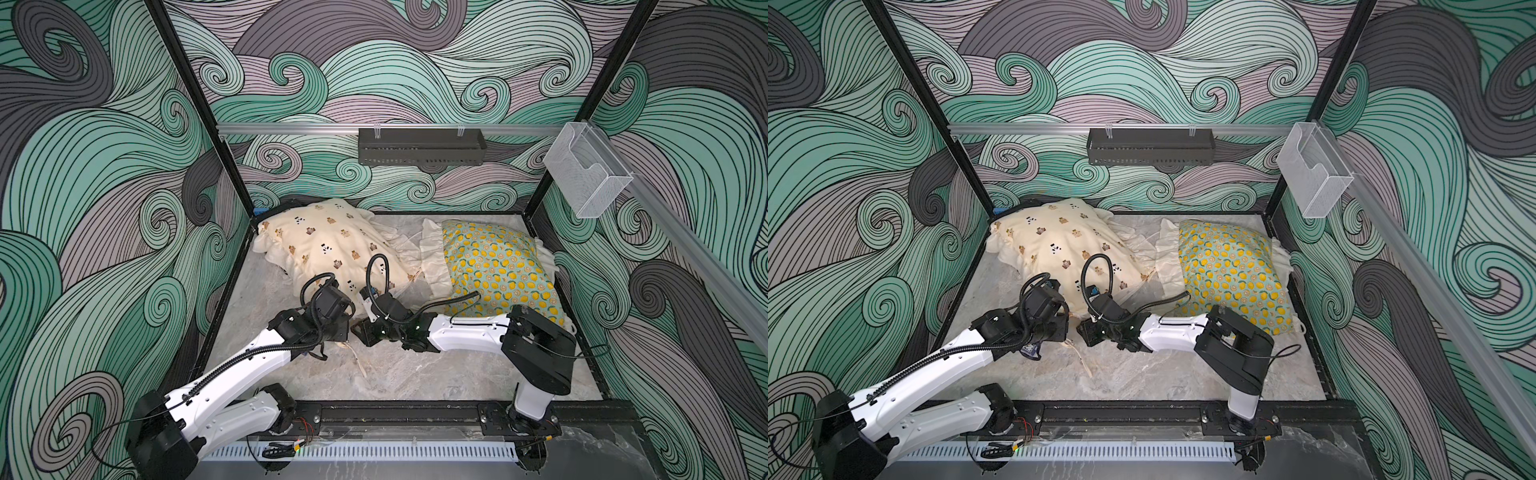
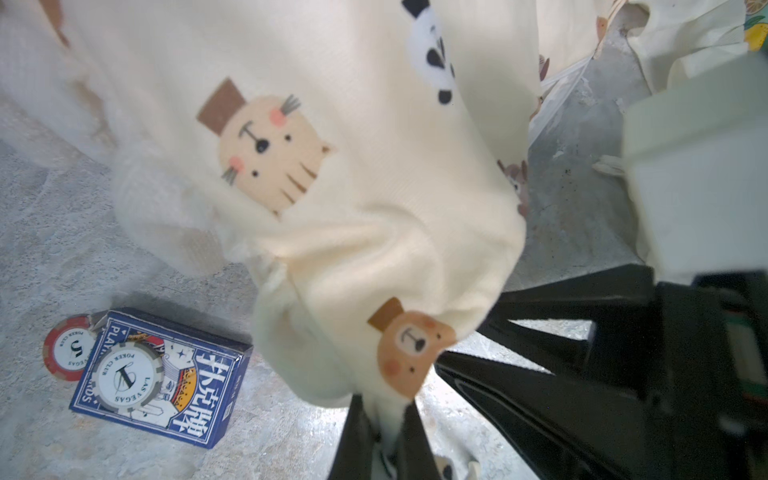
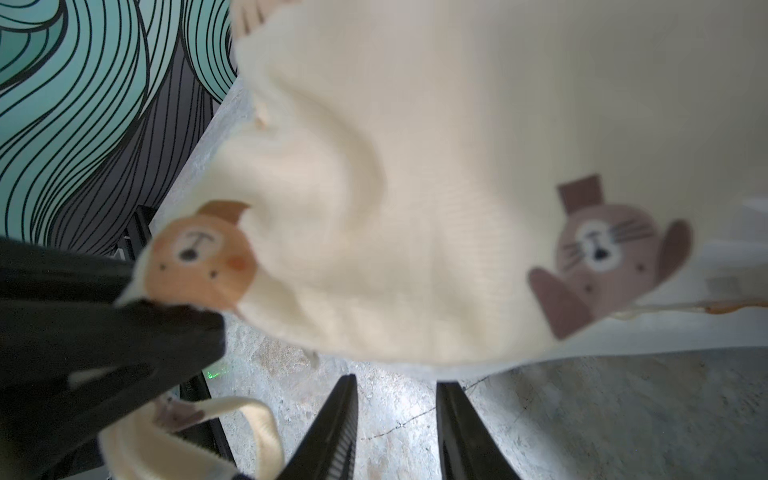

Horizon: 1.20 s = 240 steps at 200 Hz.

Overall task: Zip up pillowcases
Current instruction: Pick up the pillowcase from the center of the board, then zip the zipper on the pillowcase.

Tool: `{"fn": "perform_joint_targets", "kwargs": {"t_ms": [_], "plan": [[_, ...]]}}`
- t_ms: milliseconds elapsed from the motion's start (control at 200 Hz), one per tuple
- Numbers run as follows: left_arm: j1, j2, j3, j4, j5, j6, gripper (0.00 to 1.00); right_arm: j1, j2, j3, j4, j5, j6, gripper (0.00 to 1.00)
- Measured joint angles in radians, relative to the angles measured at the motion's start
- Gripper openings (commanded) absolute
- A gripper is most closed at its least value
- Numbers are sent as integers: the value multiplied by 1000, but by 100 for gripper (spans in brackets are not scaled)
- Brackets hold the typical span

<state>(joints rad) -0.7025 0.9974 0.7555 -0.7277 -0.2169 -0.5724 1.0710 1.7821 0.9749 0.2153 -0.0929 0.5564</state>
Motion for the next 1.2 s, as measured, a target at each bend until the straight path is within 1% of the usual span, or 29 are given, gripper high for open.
{"fn": "perform_joint_targets", "kwargs": {"t_ms": [230, 480, 856, 1201], "plan": [[0, -1, 0, 3, -4, -3, 0, -14, 3, -5, 51, -16, -7, 42], [0, -1, 0, 5, -8, -4, 0, -31, 3, -7, 93, -26, -22, 42], [0, -9, 0, 6, -13, -4, 0, -37, 3, -7, 124, -53, -29, 36], [0, -14, 0, 6, -18, -4, 0, -37, 5, -7, 142, -68, -30, 34]]}}
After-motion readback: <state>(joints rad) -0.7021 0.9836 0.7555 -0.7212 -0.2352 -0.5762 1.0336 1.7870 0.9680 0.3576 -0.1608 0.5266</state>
